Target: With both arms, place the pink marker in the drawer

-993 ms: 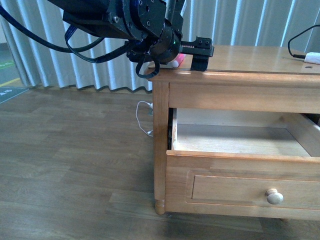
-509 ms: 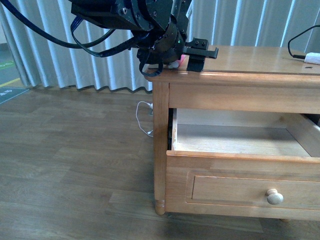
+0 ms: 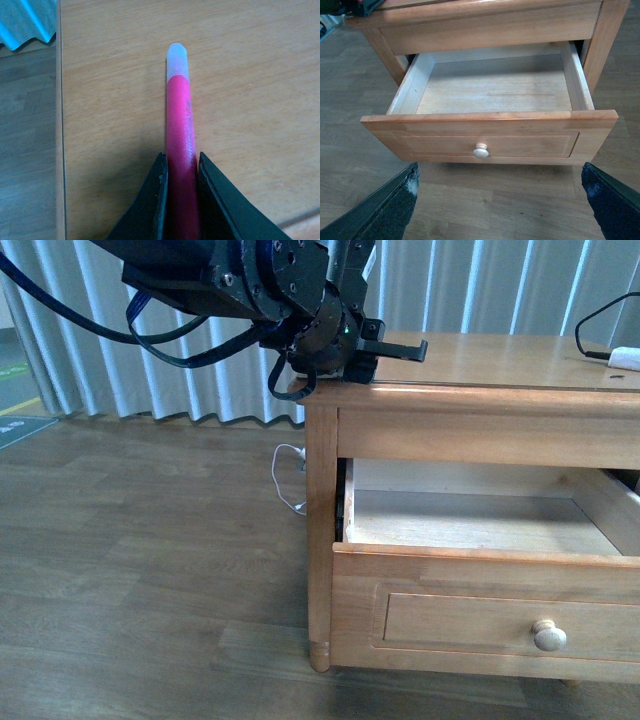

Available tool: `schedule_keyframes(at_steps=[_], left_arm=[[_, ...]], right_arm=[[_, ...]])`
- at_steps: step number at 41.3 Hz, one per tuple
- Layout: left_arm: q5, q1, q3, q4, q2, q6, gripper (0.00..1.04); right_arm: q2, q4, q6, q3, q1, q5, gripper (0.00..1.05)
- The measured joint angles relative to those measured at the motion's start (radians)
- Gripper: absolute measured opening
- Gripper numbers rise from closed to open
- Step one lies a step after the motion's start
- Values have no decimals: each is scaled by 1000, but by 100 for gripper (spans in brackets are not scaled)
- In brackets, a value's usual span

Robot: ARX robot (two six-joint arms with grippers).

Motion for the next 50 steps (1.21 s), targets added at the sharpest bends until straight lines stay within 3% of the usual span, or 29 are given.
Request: schedule_keyframes(at_steps=[18, 26, 36, 50], left_arm=[[325, 2, -421, 212, -338, 92, 15], [425, 0, -606, 280, -453, 129, 15], [431, -3, -725, 290, -437, 204, 15], [410, -36, -621, 301, -253, 203, 15]], right_arm=[[0, 0, 0, 0, 0, 0, 96], [0, 0, 0, 0, 0, 0, 96], [0, 0, 0, 0, 0, 0, 96], [0, 0, 0, 0, 0, 0, 96]])
